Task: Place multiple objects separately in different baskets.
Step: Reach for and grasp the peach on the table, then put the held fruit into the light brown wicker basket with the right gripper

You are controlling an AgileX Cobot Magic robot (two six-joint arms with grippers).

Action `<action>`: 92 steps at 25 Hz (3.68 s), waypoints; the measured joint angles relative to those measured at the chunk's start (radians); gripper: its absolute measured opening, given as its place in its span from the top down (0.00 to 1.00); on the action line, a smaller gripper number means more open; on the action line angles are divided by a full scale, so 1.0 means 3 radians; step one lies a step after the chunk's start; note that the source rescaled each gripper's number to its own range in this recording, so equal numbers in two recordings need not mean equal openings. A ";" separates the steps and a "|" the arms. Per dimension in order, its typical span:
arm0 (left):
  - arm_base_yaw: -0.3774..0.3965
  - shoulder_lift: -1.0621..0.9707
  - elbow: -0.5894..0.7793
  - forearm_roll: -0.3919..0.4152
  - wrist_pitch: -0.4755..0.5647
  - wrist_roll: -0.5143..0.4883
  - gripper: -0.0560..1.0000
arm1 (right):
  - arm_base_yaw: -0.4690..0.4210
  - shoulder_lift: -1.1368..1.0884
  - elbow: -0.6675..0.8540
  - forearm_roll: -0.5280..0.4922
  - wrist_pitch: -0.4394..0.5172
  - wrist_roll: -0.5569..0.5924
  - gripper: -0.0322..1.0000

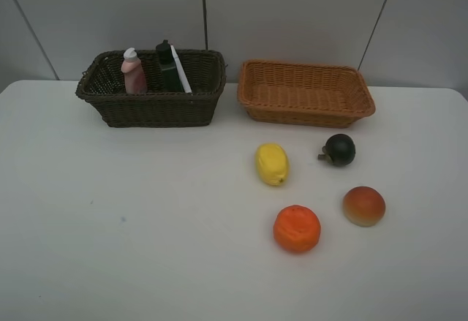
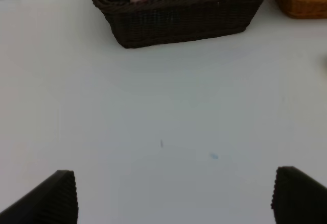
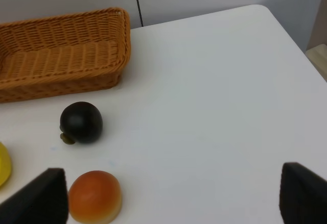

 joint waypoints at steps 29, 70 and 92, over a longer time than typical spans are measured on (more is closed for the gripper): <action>0.0000 0.0000 0.0000 0.0000 0.0000 0.0000 0.00 | 0.0104 0.4033 -0.1015 0.0227 -0.0106 -0.0102 0.05; 0.0000 0.0000 0.0000 0.0000 0.0000 0.0000 0.00 | 0.1174 0.6247 -0.1027 -0.0085 -0.1270 -0.0035 0.05; 0.0000 0.0000 0.0000 0.0000 0.0000 0.0000 0.00 | 0.1174 0.6105 -0.1994 -0.0142 -0.0209 -0.0053 0.88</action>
